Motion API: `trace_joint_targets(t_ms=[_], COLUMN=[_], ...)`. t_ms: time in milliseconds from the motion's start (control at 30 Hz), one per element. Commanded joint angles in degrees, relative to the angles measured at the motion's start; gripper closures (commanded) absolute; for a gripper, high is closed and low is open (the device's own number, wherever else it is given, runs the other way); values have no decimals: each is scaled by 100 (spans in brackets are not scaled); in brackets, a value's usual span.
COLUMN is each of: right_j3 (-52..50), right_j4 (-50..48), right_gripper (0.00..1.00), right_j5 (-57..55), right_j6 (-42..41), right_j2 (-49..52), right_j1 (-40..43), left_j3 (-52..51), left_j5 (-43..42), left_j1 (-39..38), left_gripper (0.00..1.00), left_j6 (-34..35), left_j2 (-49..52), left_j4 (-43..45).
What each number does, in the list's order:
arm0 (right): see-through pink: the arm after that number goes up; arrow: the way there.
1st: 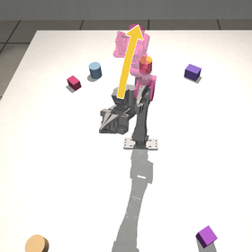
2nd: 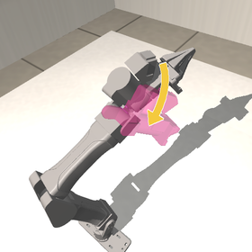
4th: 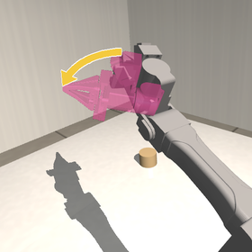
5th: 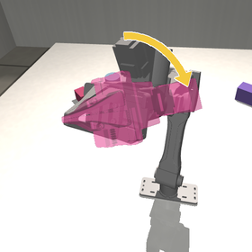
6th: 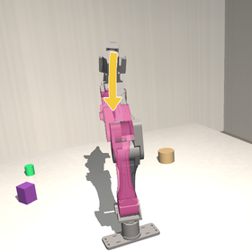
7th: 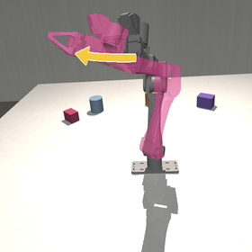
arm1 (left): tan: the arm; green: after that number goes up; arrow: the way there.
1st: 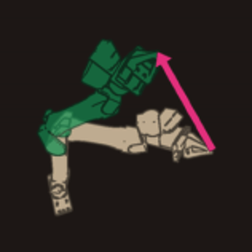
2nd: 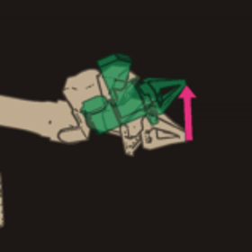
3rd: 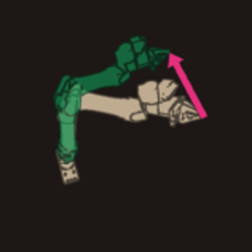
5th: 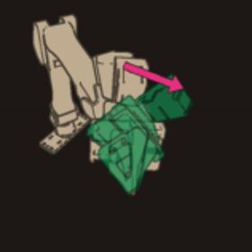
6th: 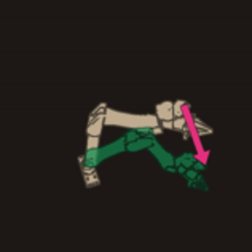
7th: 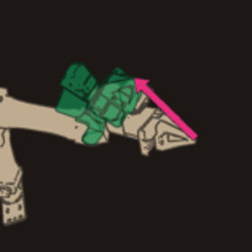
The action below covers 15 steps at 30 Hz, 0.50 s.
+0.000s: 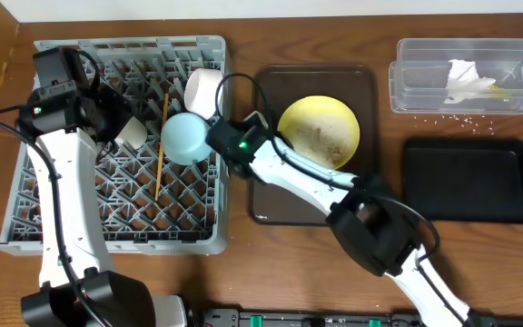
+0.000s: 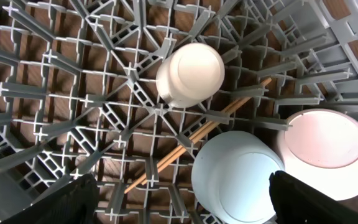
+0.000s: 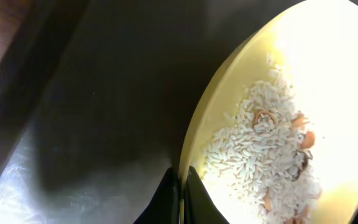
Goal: Sort waste into correct bins and load items into the dishwasher
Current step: 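Grasp the yellow plate rim with the right gripper, then lift the plate with the right gripper over the black tray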
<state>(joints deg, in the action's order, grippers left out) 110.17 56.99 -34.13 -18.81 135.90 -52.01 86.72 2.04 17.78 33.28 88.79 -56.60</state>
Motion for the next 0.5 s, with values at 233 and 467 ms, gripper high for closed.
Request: trace_joint_targets(t_ms=[233, 467], right_j3=[988, 1700], right_j4=[640, 1333], right_gripper=[99, 99], right_j5=[-734, -787], right_j6=[-341, -1080], right_j2=[-79, -79], right_j1=[144, 608], left_j3=[-2, -2], left_j5=[28, 28], left_j1=[15, 15], left_gripper=[11, 11], left_j6=[70, 70], left_j2=[-2, -2], left_j4=[-15, -15])
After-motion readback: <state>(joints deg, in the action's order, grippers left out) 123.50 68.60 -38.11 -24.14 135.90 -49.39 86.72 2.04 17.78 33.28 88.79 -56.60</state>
